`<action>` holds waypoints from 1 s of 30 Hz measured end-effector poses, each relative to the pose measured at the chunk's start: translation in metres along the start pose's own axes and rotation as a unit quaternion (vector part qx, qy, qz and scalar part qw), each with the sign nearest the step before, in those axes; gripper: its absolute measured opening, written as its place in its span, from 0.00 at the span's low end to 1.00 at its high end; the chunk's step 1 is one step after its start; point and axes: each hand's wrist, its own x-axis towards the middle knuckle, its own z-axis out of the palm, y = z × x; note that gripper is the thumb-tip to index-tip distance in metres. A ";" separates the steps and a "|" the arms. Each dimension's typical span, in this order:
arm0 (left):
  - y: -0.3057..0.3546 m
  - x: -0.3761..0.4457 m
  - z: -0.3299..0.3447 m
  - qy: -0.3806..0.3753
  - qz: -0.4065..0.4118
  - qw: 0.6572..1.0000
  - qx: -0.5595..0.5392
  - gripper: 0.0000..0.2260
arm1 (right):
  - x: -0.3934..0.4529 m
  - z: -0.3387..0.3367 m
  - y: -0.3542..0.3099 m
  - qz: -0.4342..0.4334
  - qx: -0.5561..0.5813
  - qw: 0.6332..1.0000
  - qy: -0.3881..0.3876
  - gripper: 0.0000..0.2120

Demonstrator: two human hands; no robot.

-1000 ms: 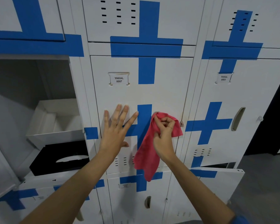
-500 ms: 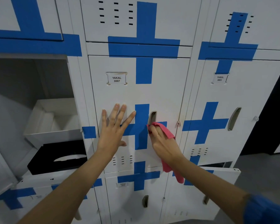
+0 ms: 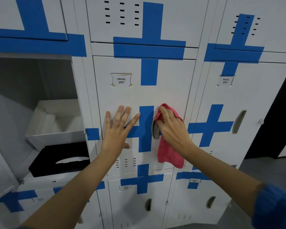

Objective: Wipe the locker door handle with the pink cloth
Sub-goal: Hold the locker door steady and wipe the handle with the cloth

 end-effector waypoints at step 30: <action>0.000 0.000 0.000 -0.019 -0.003 1.000 0.002 0.65 | -0.053 0.035 -0.044 0.168 0.197 0.965 -0.046 0.33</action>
